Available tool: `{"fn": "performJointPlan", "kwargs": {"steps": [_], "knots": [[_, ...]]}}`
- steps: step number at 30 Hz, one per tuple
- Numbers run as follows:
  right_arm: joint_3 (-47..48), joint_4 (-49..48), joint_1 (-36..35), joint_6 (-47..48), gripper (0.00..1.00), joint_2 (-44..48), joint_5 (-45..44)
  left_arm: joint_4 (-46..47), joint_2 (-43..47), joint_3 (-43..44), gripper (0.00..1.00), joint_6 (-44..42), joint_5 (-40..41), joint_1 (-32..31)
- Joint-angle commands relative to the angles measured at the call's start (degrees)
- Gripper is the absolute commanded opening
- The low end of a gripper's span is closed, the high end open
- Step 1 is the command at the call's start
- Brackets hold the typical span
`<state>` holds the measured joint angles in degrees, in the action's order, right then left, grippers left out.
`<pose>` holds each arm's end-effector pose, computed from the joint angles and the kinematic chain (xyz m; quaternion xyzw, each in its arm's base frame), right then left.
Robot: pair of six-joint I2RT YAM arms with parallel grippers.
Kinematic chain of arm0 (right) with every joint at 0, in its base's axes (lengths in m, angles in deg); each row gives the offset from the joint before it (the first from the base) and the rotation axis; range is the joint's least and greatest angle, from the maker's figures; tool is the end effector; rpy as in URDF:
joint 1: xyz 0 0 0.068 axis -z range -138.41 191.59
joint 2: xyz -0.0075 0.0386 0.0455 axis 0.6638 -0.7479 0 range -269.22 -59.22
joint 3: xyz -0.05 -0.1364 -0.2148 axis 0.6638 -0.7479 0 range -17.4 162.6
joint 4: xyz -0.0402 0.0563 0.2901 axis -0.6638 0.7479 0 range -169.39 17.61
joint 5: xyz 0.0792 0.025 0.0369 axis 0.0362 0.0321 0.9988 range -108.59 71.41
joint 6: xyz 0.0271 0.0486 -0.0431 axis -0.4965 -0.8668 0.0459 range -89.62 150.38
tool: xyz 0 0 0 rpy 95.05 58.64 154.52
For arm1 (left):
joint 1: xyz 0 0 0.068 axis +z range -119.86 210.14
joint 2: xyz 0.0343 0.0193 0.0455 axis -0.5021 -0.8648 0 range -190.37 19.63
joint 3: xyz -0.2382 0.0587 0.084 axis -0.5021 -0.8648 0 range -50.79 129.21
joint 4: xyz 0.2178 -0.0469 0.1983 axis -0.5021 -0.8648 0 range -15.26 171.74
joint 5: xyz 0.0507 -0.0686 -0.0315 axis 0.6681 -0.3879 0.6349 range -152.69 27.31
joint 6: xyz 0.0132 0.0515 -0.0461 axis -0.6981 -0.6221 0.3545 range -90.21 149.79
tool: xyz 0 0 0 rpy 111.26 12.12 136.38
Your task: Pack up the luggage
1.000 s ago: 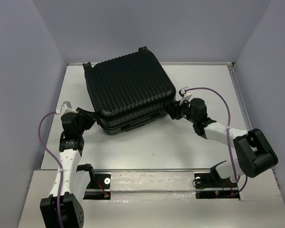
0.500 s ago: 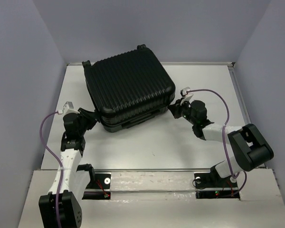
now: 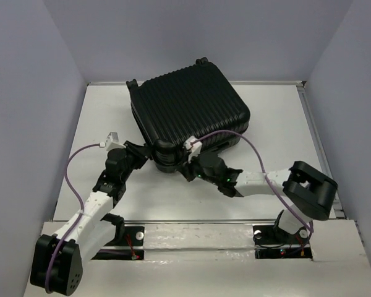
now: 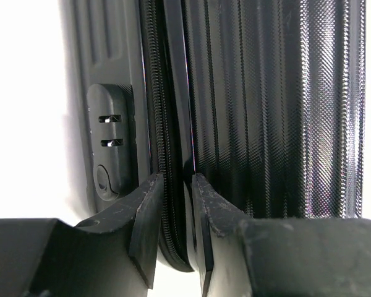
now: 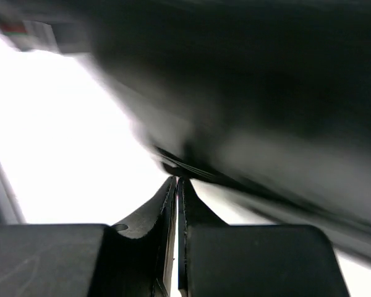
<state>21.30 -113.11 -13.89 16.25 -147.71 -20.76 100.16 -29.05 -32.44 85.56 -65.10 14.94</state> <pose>0.2109 0.3027 0.1490 -0.2715 0.7514 0.3307 0.5023 0.2494 -0.0703 0.1826 -0.2567 0.7330 -0.3789 0.5033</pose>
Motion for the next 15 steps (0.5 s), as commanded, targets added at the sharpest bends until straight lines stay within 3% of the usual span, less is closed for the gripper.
{"fn": "performJointPlan", "kwargs": {"steps": [1,2,9,12,13,15], "knots": [[10.9,1.3,-12.2,-2.0,0.07,-8.2,3.2,2.2,-1.0,0.8,0.35,2.7,-5.1,-4.4],[13.1,1.3,-13.1,-2.6,0.07,-9.3,0.3,0.9,-0.9,1.9,0.34,1.5,-5.8,-4.7],[11.2,-3.0,-13.6,-3.5,0.07,-11.2,2.8,-6.0,2.3,3.7,0.36,-3.6,-6.3,-4.7],[7.3,-3.6,-13.6,-3.7,0.07,-6.7,0.6,-12.2,3.6,6.9,0.5,-7.0,-4.5,-4.5],[4.0,-3.1,-13.6,-4.0,0.07,-3.3,-0.5,-16.6,4.1,10.5,0.63,-9.9,-1.8,-4.0],[0.8,-2.2,-13.6,-4.3,0.07,0.4,-0.8,-19.8,4.7,14.2,0.77,-12.6,-0.1,-2.6]]}}
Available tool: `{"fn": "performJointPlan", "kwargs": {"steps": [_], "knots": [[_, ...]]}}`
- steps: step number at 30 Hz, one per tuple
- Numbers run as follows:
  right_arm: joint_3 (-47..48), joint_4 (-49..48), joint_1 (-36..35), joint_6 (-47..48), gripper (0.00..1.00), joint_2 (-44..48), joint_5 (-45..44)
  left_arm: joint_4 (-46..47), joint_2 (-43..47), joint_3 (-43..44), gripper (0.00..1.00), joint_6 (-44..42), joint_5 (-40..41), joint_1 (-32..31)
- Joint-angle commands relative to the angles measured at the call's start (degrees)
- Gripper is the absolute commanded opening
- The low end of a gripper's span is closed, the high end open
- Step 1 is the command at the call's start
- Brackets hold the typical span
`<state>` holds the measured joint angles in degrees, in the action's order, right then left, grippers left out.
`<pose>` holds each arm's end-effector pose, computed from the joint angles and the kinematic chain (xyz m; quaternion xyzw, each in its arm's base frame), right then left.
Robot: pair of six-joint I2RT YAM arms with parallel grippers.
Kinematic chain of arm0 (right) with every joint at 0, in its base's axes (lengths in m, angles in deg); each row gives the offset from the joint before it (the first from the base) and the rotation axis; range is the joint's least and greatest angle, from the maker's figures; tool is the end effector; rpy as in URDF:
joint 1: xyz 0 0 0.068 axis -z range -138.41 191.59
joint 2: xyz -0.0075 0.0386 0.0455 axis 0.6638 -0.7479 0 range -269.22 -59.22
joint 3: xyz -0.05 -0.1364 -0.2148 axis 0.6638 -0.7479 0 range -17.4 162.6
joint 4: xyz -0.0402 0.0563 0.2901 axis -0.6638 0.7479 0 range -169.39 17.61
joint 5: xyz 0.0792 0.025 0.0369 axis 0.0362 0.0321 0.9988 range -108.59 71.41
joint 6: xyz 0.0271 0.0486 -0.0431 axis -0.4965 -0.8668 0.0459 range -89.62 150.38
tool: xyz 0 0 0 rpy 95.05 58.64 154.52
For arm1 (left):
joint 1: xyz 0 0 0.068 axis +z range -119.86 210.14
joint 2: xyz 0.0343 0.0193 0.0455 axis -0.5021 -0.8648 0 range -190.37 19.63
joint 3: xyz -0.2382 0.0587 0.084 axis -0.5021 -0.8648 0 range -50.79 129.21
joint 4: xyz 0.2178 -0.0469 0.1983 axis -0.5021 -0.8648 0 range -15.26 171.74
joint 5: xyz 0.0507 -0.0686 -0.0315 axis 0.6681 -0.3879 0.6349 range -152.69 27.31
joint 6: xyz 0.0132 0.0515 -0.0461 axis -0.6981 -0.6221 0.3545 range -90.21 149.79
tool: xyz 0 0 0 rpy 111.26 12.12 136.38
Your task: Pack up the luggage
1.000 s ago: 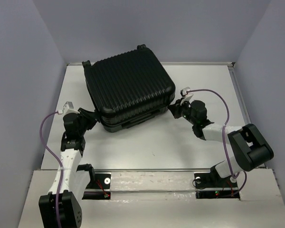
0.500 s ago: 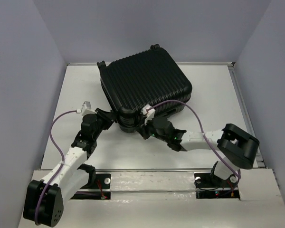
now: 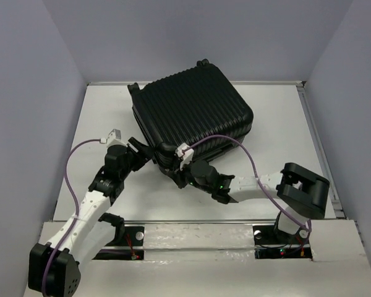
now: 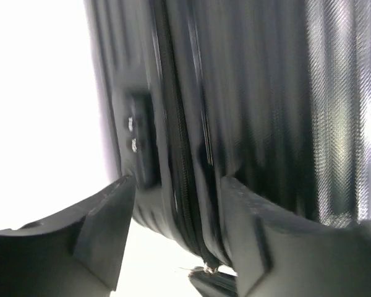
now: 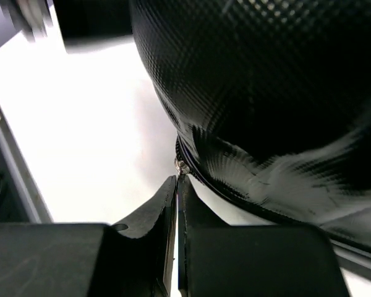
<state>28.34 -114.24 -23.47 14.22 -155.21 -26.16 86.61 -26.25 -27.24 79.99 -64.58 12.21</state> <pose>0.1756 0.3596 0.1475 -0.2922 0.7391 0.3537 0.4932 0.2439 -0.0809 0.2012 -0.2146 0.7771 -0.3424 0.4825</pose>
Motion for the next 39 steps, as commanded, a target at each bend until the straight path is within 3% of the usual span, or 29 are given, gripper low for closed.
{"fn": "performJointPlan", "kwargs": {"steps": [1,6,8,9,10,12,14,26,34,36,39], "knots": [[-9.5,-0.6,-4.0,-3.0,0.07,9.8,4.8,-7.7,2.2,13.0,0.85,-9.1,0.2,2.3],[-15.7,5.8,-4.0,-5.1,0.07,19.4,4.8,-9.7,-1.3,22.8,0.93,-11.6,-2.8,11.0],[-17.7,7.3,-4.0,-6.9,0.12,23.6,4.2,-8.6,-5.7,25.5,0.94,-11.2,-5.9,13.7],[-19.2,9.5,-4.0,-7.3,0.19,24.8,3.4,-6.9,-7.4,26.0,0.94,-10.3,-6.7,15.5],[-19.5,11.3,-4.0,-8.1,0.36,26.8,2.8,-6.1,-11.4,27.4,0.94,-10.0,-8.5,16.2],[-19.8,16.5,-4.0,-9.3,0.49,28.3,0.4,-5.2,-15.8,29.2,0.94,-8.9,-10.2,17.4],[-20.2,19.4,-4.0,-10.0,0.56,30.1,-0.6,-2.8,-22.0,31.8,0.94,-7.6,-13.2,19.6],[-26.0,19.9,-4.0,-13.3,0.56,37.8,-1.0,5.5,-42.2,42.1,0.85,0.6,-20.0,20.4],[-27.1,20.5,-4.0,-16.4,0.56,37.6,-4.8,10.5,-49.4,43.7,0.75,6.3,-23.4,19.8],[-27.0,21.1,-4.0,-16.7,0.57,37.9,-6.3,11.7,-49.6,43.6,0.69,6.8,-23.2,19.8],[-26.8,22.2,-3.5,-17.3,0.62,38.4,-10.7,13.8,-48.8,42.6,0.42,8.0,-22.5,19.8]]}}
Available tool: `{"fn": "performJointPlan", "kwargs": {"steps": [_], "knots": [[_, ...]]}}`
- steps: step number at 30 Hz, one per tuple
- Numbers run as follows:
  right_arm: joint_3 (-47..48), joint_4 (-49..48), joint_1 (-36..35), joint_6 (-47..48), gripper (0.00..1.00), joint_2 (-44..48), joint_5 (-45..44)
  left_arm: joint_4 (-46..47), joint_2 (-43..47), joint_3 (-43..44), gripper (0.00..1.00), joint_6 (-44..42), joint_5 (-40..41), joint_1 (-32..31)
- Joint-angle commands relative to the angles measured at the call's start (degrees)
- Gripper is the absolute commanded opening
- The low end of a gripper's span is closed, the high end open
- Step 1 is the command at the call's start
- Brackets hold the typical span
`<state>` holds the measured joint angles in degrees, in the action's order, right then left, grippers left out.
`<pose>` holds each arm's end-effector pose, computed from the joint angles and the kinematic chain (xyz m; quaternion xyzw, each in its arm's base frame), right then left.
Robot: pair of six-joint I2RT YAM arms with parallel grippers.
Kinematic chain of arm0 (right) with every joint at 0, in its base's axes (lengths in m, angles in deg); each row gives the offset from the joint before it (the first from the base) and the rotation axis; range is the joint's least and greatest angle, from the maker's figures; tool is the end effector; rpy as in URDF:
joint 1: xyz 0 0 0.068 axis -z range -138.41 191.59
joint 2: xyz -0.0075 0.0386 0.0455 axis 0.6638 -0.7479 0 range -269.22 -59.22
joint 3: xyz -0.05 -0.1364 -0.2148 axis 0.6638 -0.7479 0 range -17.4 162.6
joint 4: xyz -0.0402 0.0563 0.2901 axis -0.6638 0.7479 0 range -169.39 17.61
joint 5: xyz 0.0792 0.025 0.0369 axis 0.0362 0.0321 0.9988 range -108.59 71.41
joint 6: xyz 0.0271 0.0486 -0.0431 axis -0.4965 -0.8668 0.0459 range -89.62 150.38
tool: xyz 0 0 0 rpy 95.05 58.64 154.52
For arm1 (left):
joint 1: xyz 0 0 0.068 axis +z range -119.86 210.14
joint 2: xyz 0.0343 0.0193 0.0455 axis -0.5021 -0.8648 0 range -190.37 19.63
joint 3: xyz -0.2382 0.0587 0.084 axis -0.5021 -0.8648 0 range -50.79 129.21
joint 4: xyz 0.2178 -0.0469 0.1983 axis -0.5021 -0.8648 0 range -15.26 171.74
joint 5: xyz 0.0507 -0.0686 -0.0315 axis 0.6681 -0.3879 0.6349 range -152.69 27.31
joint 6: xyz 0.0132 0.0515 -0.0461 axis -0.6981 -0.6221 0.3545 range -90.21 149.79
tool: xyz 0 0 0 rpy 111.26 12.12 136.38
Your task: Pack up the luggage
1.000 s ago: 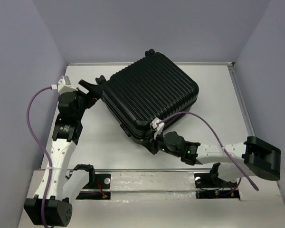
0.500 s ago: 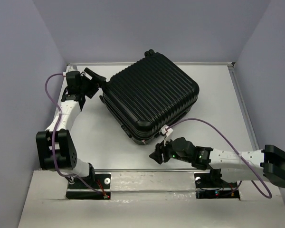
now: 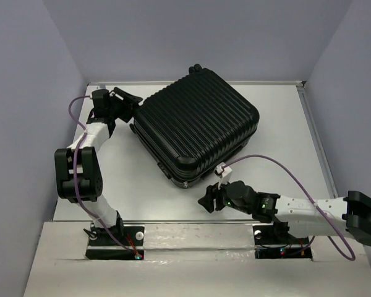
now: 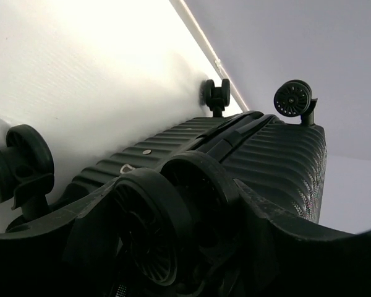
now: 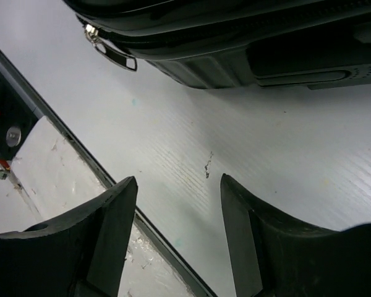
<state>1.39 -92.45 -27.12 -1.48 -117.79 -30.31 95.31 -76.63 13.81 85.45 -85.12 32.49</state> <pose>0.1063 0.2405 0.1327 -0.2169 0.8204 0.3459 0.4003 0.4420 -0.0039 0.2246 -0.2851 0.7498 -0.3991 0.4440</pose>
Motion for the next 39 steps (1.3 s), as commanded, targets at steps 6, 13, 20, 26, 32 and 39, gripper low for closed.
{"fn": "performJointPlan", "kwargs": {"steps": [6,13,20,26,32,39], "knots": [[2.4,-1.1,11.8,1.6,0.21,-1.2,-2.5,7.1,6.0,-3.1,0.06,2.1,1.5,-0.1],[6.8,-8.1,28.4,6.4,0.07,-6.2,8.5,8.1,18.3,-12.6,0.06,1.2,7.4,1.0],[19.3,-11.2,41.4,14.3,0.11,-16.5,26.0,9.8,36.1,-31.3,0.06,3.1,6.1,0.9],[15.8,-2.7,41.4,12.4,0.56,-11.2,31.9,9.6,44.1,-38.1,0.06,3.5,5.4,1.0],[-1.5,-8.0,37.6,2.9,0.35,1.5,32.0,8.2,45.3,-34.5,0.06,3.2,4.4,1.0],[-3.6,-14.0,32.1,7.0,0.41,3.2,30.9,3.4,47.5,-31.3,0.06,1.0,5.6,1.1]]}}
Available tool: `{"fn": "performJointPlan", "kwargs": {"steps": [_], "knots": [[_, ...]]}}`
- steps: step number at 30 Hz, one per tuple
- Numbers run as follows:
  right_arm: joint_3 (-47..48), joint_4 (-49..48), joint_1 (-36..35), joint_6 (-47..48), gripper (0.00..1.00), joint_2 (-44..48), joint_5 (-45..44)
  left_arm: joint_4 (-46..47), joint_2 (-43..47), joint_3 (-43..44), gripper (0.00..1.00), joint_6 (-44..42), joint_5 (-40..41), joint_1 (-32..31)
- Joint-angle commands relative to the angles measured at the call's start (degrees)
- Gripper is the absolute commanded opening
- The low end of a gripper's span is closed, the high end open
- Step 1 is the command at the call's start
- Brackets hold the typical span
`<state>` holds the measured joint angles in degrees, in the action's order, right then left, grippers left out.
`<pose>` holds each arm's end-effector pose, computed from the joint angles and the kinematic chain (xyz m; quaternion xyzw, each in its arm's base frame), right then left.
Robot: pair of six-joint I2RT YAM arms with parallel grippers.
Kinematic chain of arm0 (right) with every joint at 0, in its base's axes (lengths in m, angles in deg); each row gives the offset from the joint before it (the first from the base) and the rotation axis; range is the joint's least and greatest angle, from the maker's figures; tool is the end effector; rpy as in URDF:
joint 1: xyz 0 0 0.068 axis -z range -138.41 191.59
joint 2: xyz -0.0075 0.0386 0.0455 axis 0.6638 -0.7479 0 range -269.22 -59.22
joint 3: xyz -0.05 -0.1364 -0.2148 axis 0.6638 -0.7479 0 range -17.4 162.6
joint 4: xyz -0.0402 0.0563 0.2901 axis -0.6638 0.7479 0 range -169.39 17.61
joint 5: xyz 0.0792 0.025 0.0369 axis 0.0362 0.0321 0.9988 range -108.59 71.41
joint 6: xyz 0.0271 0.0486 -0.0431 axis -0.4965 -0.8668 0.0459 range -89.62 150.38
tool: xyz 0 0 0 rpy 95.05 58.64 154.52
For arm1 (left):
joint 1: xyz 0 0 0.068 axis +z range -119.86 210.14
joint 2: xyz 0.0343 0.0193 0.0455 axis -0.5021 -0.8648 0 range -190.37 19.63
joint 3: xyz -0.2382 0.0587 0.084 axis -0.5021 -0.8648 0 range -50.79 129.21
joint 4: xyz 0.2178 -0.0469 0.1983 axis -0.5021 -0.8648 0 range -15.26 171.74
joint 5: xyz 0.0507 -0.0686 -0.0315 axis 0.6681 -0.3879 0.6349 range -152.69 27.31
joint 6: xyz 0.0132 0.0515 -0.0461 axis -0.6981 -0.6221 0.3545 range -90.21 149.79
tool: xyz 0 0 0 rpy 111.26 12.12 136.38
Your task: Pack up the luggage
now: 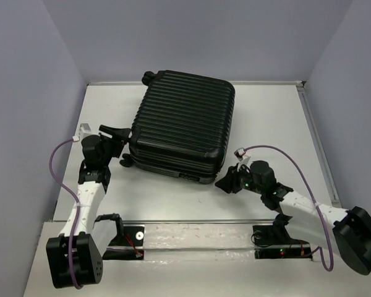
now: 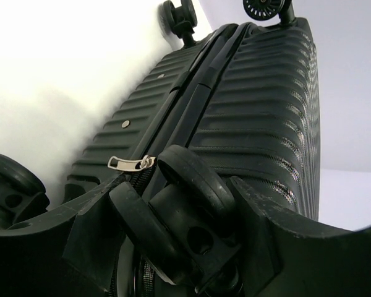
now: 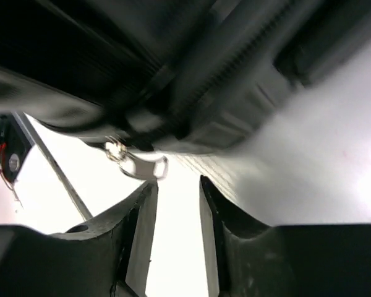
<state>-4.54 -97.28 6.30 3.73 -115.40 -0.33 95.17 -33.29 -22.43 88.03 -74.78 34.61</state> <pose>0.1894 0.1561 0.1149 -0.1474 0.8259 0.3864 0.3831 0.2805 0.0098 0.2244 -0.3425 0.6907 -0.3582 0.5266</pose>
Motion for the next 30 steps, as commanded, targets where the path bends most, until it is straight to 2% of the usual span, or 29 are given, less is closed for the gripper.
{"fn": "performJointPlan", "kwargs": {"steps": [1,4,11,16,21,24,25,28,30], "knots": [[3.0,-9.2,-1.8,2.6,0.5,0.6,0.5,3.1,4.6,5.0,0.06,-2.3,-4.4,-1.1],[4.4,-9.0,-1.8,5.0,0.56,-0.9,-0.4,2.6,4.9,4.1,0.06,-3.0,-4.2,-1.1],[6.8,-9.0,-1.8,12.2,0.57,-3.6,-8.9,3.1,4.7,2.3,0.06,-3.7,-4.5,-1.1],[6.2,-14.3,-4.9,11.5,0.38,-3.3,-8.1,2.7,4.9,1.8,0.06,-4.8,-4.3,-1.0],[7.5,-13.7,-11.5,13.2,0.3,-0.6,-13.0,3.5,5.2,-0.6,0.06,-5.0,-4.1,-1.1],[9.0,-10.3,-12.2,14.0,0.34,-0.9,-14.2,3.8,5.5,-1.9,0.06,-4.9,-4.2,-1.0],[9.5,-9.3,-12.2,14.1,0.4,-1.3,-15.3,3.8,5.6,-2.1,0.06,-4.9,-4.2,-1.1],[10.2,-7.7,-12.2,14.4,0.49,-0.9,-17.0,3.4,5.8,-2.3,0.06,-5.3,-4.3,-1.1],[10.3,-7.1,-12.2,14.5,0.49,0.3,-17.1,3.4,5.9,-2.3,0.06,-5.6,-4.2,-1.1]]}}
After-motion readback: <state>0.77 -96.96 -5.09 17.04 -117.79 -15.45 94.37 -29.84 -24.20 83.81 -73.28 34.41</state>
